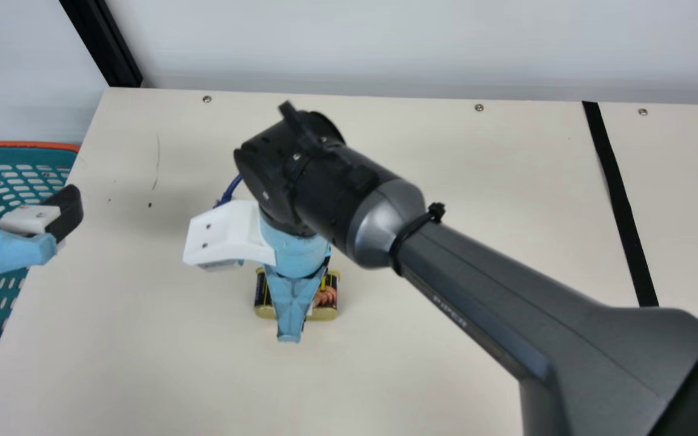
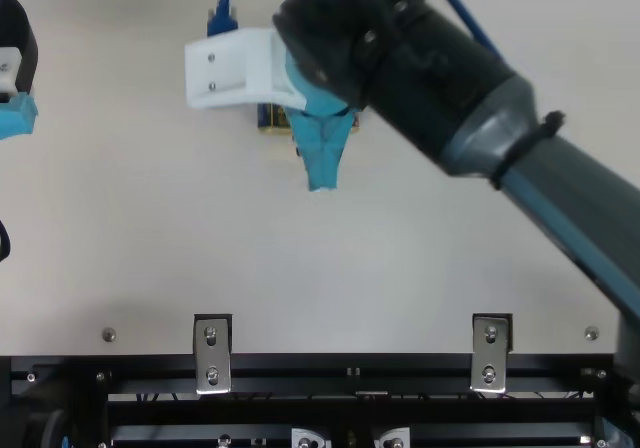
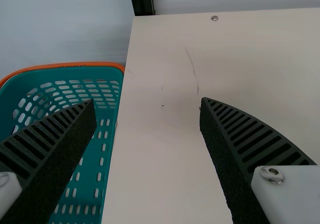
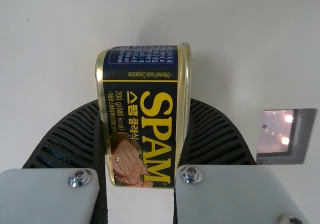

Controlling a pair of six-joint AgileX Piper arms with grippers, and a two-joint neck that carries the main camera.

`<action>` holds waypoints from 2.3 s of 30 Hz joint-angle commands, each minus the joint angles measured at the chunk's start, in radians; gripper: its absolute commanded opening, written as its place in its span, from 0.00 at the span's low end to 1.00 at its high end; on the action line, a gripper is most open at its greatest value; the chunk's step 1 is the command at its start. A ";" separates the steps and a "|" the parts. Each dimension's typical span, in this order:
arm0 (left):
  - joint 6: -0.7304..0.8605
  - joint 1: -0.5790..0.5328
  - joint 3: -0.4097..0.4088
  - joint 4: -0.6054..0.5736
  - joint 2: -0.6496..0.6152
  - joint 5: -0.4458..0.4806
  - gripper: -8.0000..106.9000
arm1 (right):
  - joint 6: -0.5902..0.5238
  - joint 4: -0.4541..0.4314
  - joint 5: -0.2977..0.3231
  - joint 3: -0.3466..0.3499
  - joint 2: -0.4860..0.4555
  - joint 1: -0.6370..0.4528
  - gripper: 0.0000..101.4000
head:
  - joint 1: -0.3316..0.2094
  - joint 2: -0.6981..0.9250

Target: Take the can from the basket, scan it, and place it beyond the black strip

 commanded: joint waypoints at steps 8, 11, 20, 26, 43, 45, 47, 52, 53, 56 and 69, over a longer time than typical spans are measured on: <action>0.000 0.000 0.000 0.000 0.000 0.000 0.85 | -0.003 0.228 -0.003 -0.096 -0.094 -0.116 0.00 | -0.010 -0.004; 0.000 0.000 0.000 0.000 0.000 0.000 0.85 | -0.021 0.302 -0.023 -0.086 -0.126 -0.163 0.00 | -0.010 -0.004; 0.000 0.000 0.000 0.000 0.000 0.000 0.85 | -0.132 0.509 -0.143 0.134 -0.247 -0.306 0.00 | -0.010 -0.004; 0.000 0.000 0.000 0.000 0.000 0.000 0.85 | -0.239 0.662 -0.205 0.300 -0.309 -0.410 0.00 | -0.010 -0.004; 0.000 0.000 0.000 0.000 0.000 0.000 0.85 | -0.540 1.009 -0.225 0.547 -0.316 -0.609 0.00 | -0.010 -0.004; 0.000 0.000 0.000 0.000 0.000 0.000 0.85 | -0.562 1.033 -0.225 0.547 -0.302 -0.616 0.00 | -0.010 -0.004; 0.000 0.000 0.000 0.000 0.000 0.000 0.85 | -0.579 1.054 -0.227 0.541 -0.286 -0.620 0.00 | -0.010 -0.004; 0.000 0.000 0.000 0.000 0.000 0.000 0.85 | -0.604 1.085 -0.238 0.497 -0.238 -0.617 0.00 | -0.010 -0.004; 0.000 0.000 0.000 0.000 0.000 0.000 0.85 | -0.608 1.089 -0.242 0.486 -0.228 -0.616 0.00 | -0.010 -0.004; 0.000 0.000 0.000 0.000 0.000 0.000 0.85 | -0.619 1.097 -0.253 0.452 -0.198 -0.610 0.00 | -0.010 -0.004; 0.000 0.000 0.000 0.000 0.000 0.000 0.85 | -0.703 1.148 -0.255 0.316 -0.086 -0.597 0.00 | -0.010 -0.004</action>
